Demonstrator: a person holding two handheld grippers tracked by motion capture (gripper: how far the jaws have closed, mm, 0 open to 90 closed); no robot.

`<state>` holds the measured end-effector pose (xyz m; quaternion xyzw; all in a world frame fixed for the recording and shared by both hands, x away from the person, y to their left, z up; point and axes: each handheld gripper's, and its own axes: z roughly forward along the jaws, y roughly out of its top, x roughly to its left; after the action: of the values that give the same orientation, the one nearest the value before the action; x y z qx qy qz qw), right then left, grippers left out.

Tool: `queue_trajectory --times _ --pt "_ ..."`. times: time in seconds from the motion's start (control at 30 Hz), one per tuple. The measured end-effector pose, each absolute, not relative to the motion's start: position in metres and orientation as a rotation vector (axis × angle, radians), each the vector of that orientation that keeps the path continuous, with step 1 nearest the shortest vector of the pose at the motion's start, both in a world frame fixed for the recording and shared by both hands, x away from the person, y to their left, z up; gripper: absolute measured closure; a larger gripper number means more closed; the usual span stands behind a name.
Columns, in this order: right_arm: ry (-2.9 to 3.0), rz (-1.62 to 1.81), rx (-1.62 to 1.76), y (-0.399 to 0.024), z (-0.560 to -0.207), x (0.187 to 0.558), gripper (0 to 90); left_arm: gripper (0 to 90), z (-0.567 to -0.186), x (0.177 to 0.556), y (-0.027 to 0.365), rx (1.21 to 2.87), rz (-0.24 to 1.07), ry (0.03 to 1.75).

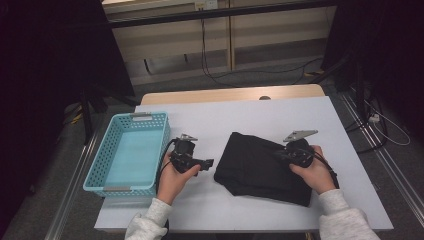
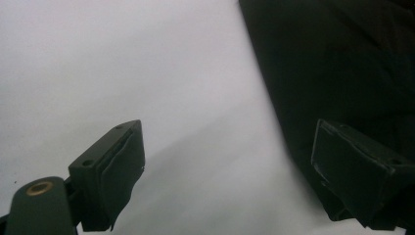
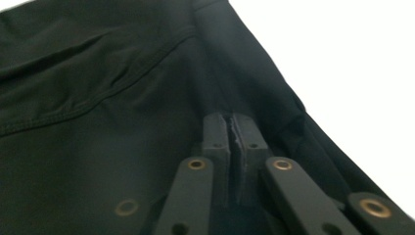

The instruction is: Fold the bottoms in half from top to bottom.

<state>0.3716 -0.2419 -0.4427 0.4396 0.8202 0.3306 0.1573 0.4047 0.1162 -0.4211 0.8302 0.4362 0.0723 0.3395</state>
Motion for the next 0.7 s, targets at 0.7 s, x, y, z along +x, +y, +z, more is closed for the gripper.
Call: queue_trajectory --times 0.7 --pt "2.182 0.995 1.275 -0.247 -0.433 0.392 70.2 12.5 -0.421 0.405 0.119 2.159 0.190 1.139"
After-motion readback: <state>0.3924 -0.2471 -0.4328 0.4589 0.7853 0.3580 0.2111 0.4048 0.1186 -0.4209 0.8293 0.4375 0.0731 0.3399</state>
